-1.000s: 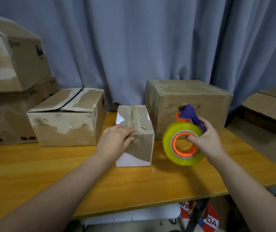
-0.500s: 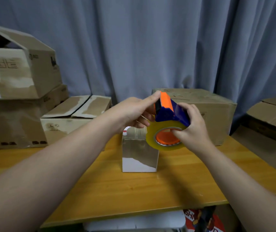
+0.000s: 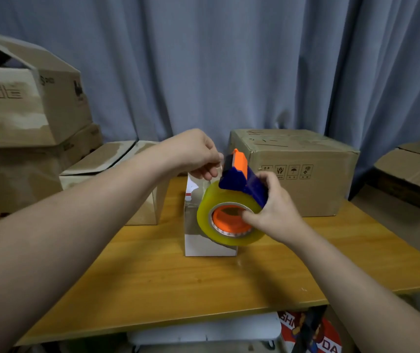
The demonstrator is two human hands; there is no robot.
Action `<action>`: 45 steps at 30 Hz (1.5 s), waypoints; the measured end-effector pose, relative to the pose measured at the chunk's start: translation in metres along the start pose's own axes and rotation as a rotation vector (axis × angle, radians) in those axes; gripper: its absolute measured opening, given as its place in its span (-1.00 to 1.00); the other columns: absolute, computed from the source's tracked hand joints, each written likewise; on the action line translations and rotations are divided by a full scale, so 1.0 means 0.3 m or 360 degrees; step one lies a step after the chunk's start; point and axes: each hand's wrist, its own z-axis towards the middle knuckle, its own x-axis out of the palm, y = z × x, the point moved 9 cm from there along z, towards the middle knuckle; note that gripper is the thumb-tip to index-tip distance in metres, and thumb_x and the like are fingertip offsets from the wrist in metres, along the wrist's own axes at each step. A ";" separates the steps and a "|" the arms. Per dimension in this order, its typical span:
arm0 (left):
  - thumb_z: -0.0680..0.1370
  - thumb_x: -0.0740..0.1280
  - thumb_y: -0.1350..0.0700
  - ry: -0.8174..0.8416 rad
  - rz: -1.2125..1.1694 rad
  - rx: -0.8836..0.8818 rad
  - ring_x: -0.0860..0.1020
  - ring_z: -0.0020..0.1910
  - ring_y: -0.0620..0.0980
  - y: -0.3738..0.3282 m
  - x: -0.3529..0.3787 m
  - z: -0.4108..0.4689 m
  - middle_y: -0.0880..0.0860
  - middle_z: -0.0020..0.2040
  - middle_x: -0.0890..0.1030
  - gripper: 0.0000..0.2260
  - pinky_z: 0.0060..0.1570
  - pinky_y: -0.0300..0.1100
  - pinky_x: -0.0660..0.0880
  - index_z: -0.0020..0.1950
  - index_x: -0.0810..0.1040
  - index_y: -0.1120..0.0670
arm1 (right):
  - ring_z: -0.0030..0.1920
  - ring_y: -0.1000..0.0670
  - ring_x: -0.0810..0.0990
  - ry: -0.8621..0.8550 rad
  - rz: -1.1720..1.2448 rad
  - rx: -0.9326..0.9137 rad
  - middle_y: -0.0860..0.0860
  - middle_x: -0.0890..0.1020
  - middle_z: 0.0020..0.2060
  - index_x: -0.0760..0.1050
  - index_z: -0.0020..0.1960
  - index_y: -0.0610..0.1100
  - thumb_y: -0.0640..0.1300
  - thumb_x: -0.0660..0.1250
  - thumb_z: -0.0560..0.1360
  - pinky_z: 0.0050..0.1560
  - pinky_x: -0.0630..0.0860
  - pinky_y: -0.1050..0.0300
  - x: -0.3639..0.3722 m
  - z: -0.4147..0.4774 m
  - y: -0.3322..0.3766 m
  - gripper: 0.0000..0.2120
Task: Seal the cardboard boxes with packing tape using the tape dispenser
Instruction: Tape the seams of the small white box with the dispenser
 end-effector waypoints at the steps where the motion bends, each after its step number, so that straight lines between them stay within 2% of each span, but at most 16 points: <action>1: 0.62 0.24 0.15 -0.0007 0.0020 0.0003 0.51 -0.53 -0.18 0.001 -0.006 0.002 0.04 -0.38 0.59 -0.79 -0.49 -0.39 0.45 -0.16 0.56 0.21 | -0.01 0.09 0.57 -0.0015 0.0072 0.0003 0.15 0.53 -0.02 0.25 0.23 0.06 -0.24 0.51 0.28 -0.01 0.57 0.08 0.004 -0.005 0.005 -0.34; 4: 0.60 0.28 0.12 -0.0050 0.0148 0.0004 0.46 -0.51 -0.17 0.028 -0.031 0.009 0.01 -0.41 0.57 -0.76 -0.47 -0.36 0.44 -0.23 0.56 0.17 | -0.02 0.08 0.58 0.0095 0.0026 -0.0094 0.14 0.54 0.04 0.08 0.39 0.30 -0.21 0.49 0.30 0.00 0.56 0.06 0.021 0.005 0.049 -0.11; 6: 0.59 0.30 0.10 -0.0106 0.0182 -0.0024 0.45 -0.50 -0.16 0.065 -0.051 0.006 -0.03 -0.44 0.57 -0.75 -0.45 -0.34 0.42 -0.27 0.56 0.13 | -0.03 0.03 0.53 0.0266 -0.0391 -0.0149 0.07 0.48 0.08 -0.12 0.42 0.45 -0.09 0.46 0.36 -0.03 0.54 0.05 0.026 0.021 0.086 -0.04; 9: 0.59 0.30 0.13 -0.0193 0.0021 -0.0094 0.42 -0.52 -0.18 0.130 -0.088 -0.009 -0.02 -0.44 0.56 -0.78 -0.53 -0.40 0.38 -0.24 0.56 0.15 | -0.23 0.08 0.39 0.0457 -0.1227 -0.0284 0.06 0.36 -0.11 -0.36 0.41 0.43 0.14 0.32 0.47 -0.13 0.36 0.12 0.002 0.044 0.121 -0.10; 12: 0.58 0.30 0.15 -0.0234 -0.0127 -0.0213 0.40 -0.48 -0.13 0.232 -0.105 -0.030 0.01 -0.43 0.54 -0.79 -0.51 -0.38 0.38 -0.23 0.55 0.17 | -0.15 0.04 0.43 0.0547 -0.1563 -0.0324 0.03 0.42 -0.03 -0.44 0.40 0.40 0.28 0.24 0.48 -0.04 0.34 0.10 -0.036 0.056 0.109 -0.13; 15: 0.58 0.30 0.17 -0.0256 -0.0283 -0.0359 0.38 -0.50 -0.13 0.370 -0.090 -0.063 0.03 -0.42 0.51 -0.79 -0.52 -0.38 0.38 -0.25 0.50 0.17 | -0.07 0.01 0.44 0.0681 -0.1743 -0.0313 0.03 0.44 0.04 -0.42 0.40 0.41 0.28 0.21 0.49 0.00 0.35 0.09 -0.056 0.053 0.079 -0.16; 19: 0.58 0.29 0.19 -0.0307 -0.0512 -0.0455 0.38 -0.46 -0.11 0.483 -0.039 -0.116 0.05 -0.38 0.52 -0.83 -0.55 -0.40 0.38 -0.19 0.52 0.21 | -0.08 0.04 0.42 0.0814 -0.1956 -0.0280 0.07 0.43 0.00 -0.25 0.46 0.40 0.24 0.22 0.49 -0.04 0.30 0.09 -0.077 0.051 0.064 -0.24; 23: 0.56 0.33 0.15 -0.0471 -0.0703 -0.0487 0.36 -0.48 -0.10 0.527 0.032 -0.141 0.04 -0.38 0.57 -0.85 -0.56 -0.35 0.34 -0.17 0.53 0.18 | 0.10 -0.09 0.48 0.0749 -0.2292 -0.0512 -0.03 0.43 0.18 -0.12 0.49 0.35 0.08 0.22 0.52 0.04 0.26 0.00 -0.030 0.099 0.121 -0.30; 26: 0.51 0.40 0.05 -0.0674 -0.0772 -0.0487 0.34 -0.47 -0.07 0.556 0.040 -0.153 0.05 -0.37 0.58 -0.78 -0.52 -0.29 0.32 -0.18 0.52 0.19 | 0.17 -0.15 0.46 0.0699 -0.2494 -0.0635 -0.06 0.40 0.25 -0.10 0.51 0.30 0.00 0.17 0.57 0.14 0.26 -0.05 0.020 0.124 0.160 -0.35; 28: 0.49 0.42 0.04 -0.0782 -0.0792 -0.0470 0.32 -0.46 -0.06 0.561 0.034 -0.159 0.06 -0.39 0.55 -0.74 -0.42 -0.24 0.34 -0.26 0.47 0.17 | 0.18 -0.16 0.46 0.0717 -0.2550 -0.0691 -0.08 0.41 0.23 -0.11 0.53 0.28 -0.04 0.13 0.59 0.15 0.27 -0.06 0.046 0.128 0.162 -0.37; 31: 0.50 0.42 0.08 -0.0867 -0.0756 -0.0431 0.35 -0.47 -0.14 0.554 0.024 -0.166 0.07 -0.41 0.53 -0.70 -0.04 -0.04 0.45 -0.35 0.43 0.15 | 0.18 -0.17 0.45 0.0730 -0.2580 -0.0711 -0.08 0.42 0.22 -0.14 0.53 0.27 -0.07 0.08 0.62 0.13 0.28 -0.06 0.064 0.131 0.145 -0.39; 32: 0.50 0.41 0.08 -0.0874 -0.0726 -0.0430 0.35 -0.49 -0.17 0.552 0.023 -0.166 0.07 -0.41 0.53 -0.70 0.02 -0.02 0.45 -0.35 0.43 0.16 | 0.19 -0.17 0.45 0.0732 -0.2597 -0.0715 -0.08 0.42 0.22 -0.14 0.53 0.26 -0.07 0.08 0.63 0.13 0.28 -0.06 0.070 0.132 0.139 -0.40; 35: 0.51 0.41 0.07 -0.0861 -0.0684 -0.0422 0.35 -0.50 -0.18 0.551 0.032 -0.151 0.06 -0.42 0.53 -0.69 -0.12 -0.17 0.36 -0.36 0.43 0.16 | 0.26 -0.19 0.40 0.0761 -0.2655 -0.0693 -0.10 0.41 0.26 -0.12 0.54 0.24 -0.07 0.11 0.63 0.18 0.27 -0.08 0.083 0.127 0.123 -0.40; 39: 0.50 0.42 0.06 -0.0899 -0.0653 -0.0444 0.34 -0.50 -0.15 0.575 0.028 -0.137 0.01 -0.48 0.49 -0.68 -0.35 -0.22 0.30 -0.37 0.43 0.15 | 0.28 -0.19 0.38 0.0698 -0.2726 -0.0700 -0.10 0.40 0.28 -0.03 0.54 0.19 -0.09 0.16 0.61 0.22 0.27 -0.11 0.081 0.126 0.143 -0.40; 41: 0.50 0.42 0.06 -0.0918 -0.0668 -0.0463 0.33 -0.52 -0.16 0.589 0.024 -0.139 -0.01 -0.52 0.47 -0.68 -0.32 -0.22 0.31 -0.37 0.42 0.15 | 0.26 -0.18 0.40 0.0636 -0.2723 -0.0707 -0.08 0.42 0.26 0.01 0.53 0.17 -0.10 0.14 0.62 0.21 0.28 -0.11 0.078 0.125 0.150 -0.44; 45: 0.52 0.40 0.05 -0.0866 -0.0694 -0.0466 0.34 -0.47 -0.13 0.591 0.042 -0.136 0.04 -0.44 0.50 -0.69 -0.13 -0.18 0.31 -0.35 0.42 0.14 | 0.22 -0.17 0.44 0.0573 -0.2728 -0.0682 -0.07 0.45 0.23 0.06 0.52 0.16 -0.08 0.14 0.63 0.21 0.26 -0.12 0.075 0.117 0.130 -0.48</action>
